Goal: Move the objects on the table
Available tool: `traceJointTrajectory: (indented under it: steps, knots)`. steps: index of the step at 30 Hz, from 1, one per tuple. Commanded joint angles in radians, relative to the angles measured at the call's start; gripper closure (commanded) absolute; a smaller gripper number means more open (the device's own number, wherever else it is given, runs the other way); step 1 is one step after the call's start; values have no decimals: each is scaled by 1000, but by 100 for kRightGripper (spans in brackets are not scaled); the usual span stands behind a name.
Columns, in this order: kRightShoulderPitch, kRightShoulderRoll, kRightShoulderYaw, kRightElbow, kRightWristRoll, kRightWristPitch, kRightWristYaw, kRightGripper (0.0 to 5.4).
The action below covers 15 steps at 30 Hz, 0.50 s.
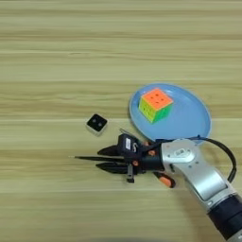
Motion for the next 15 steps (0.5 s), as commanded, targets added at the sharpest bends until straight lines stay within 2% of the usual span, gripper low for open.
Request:
traceJointTrajectory:
  steps: [1, 7, 15]
  knots:
    - [-44, -12, -16, 8, -14, 4, -34, 457]
    - [-43, -15, -17, 14, -13, -3, -36, 509]
    - [-53, -9, -17, 15, -11, 0, -39, 511]
